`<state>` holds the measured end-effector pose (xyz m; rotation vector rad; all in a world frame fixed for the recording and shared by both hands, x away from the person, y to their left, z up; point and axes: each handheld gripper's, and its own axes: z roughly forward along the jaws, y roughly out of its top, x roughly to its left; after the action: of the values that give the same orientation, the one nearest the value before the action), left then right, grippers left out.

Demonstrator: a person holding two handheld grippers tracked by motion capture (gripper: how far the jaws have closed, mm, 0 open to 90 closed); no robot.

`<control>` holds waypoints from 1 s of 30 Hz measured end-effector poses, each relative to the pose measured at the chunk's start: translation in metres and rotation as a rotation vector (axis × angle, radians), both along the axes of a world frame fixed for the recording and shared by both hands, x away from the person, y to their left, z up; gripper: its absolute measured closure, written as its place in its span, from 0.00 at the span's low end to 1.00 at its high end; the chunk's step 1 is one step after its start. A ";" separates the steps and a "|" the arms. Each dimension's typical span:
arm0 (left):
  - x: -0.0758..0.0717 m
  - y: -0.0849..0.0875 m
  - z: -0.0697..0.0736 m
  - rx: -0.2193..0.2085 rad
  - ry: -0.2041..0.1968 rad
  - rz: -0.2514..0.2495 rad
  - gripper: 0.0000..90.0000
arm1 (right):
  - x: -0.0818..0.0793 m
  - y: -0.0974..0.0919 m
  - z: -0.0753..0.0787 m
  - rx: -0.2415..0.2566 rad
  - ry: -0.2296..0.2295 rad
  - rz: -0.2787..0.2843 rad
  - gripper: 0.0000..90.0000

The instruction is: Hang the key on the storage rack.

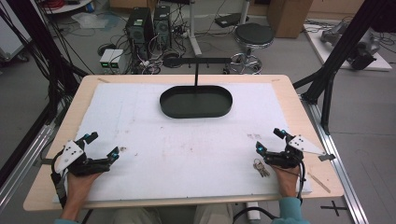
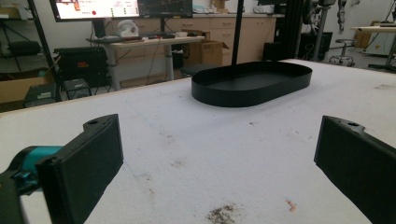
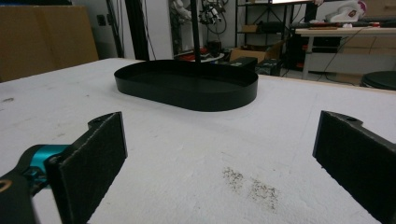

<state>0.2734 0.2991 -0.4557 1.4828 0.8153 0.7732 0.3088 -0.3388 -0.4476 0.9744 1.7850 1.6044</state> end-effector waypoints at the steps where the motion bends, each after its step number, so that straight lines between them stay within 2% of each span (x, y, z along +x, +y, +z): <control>1: 0.000 0.000 0.000 0.001 -0.001 0.000 0.02 | 0.000 0.000 0.000 0.004 0.002 -0.001 0.02; 16: 0.000 0.000 0.000 0.000 -0.004 -0.003 0.02 | -0.001 0.001 0.000 -0.016 -0.007 0.004 0.02; 24: 0.000 0.000 0.000 -0.002 -0.003 -0.005 0.02 | 0.000 0.001 0.002 -0.014 0.004 -0.001 0.02; 27: 0.000 0.000 0.000 -0.003 -0.004 -0.004 0.02 | 0.000 0.001 0.011 -0.027 0.007 0.007 0.02; 28: 0.000 0.000 0.000 0.000 -0.003 -0.004 0.02 | 0.000 0.001 0.017 -0.034 0.003 0.007 0.02; 29: 0.000 0.000 0.000 -0.001 -0.003 -0.005 0.02 | -0.001 -0.001 0.033 -0.058 0.004 0.019 0.02; 30: 0.000 0.000 0.000 -0.001 -0.003 -0.006 0.02 | -0.001 -0.001 0.033 -0.058 0.004 0.019 0.02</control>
<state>0.2734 0.2996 -0.4557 1.4824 0.8089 0.7702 0.3078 -0.3394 -0.4150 0.9369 1.8382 1.5543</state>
